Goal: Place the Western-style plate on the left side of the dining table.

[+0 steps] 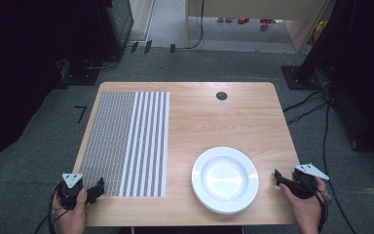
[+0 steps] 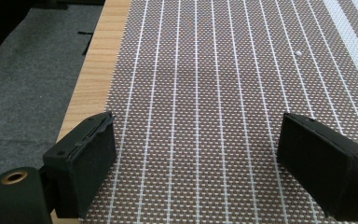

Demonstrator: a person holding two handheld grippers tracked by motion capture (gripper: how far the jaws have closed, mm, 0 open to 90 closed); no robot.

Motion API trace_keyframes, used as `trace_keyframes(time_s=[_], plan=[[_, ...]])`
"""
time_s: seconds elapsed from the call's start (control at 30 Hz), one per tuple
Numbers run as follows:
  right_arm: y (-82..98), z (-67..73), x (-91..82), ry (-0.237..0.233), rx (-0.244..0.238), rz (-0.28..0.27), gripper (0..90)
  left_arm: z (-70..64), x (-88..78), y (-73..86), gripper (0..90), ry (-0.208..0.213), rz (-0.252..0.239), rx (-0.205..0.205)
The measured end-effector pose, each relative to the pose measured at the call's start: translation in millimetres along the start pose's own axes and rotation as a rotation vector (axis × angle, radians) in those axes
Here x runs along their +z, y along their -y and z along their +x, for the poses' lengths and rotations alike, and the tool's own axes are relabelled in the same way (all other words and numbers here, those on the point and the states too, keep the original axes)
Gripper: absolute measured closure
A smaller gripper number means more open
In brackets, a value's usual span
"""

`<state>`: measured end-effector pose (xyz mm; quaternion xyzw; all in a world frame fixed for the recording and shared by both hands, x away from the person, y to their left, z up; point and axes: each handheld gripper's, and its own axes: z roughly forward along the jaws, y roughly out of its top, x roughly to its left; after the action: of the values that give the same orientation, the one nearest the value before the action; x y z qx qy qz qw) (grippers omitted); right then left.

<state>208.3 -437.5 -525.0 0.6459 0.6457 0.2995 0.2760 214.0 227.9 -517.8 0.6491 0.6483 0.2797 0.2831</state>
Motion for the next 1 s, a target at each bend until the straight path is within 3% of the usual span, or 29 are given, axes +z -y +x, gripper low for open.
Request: trace_keyframes(time_s=[0.07, 0.13, 0.33, 0.5, 0.7, 1.0], plan=[[0.0, 0.0, 0.1, -0.004, -0.003, 0.002, 20.4, 0.2, -0.3, -0.1, 11.5, 0.002, 0.002, 0.001], [-0.7, 1.2, 1.6, -0.037, -0.026, 0.020, 11.9, -0.2, -0.9, -0.4, 11.6, 0.001, 0.008, 0.006], [-0.9, 2.7, 2.0, -0.020, -0.018, 0.020, 12.6, -2.8, -4.1, -2.9, 11.6, -0.020, 0.009, 0.016], [-1.0, 3.1, 2.2, -0.009, -0.011, 0.018, 13.0, -6.3, -9.2, -8.4, 11.5, -0.002, -0.014, 0.005], [-1.1, 3.2, 2.5, -0.003, -0.006, 0.018, 13.0, -17.7, -15.6, -19.4, 11.2, 0.050, -0.036, -0.006], [-1.2, 3.3, 2.6, -0.002, -0.006, 0.017, 13.0, -45.9, -18.6, -37.4, 10.6, 0.104, -0.067, 0.031]])
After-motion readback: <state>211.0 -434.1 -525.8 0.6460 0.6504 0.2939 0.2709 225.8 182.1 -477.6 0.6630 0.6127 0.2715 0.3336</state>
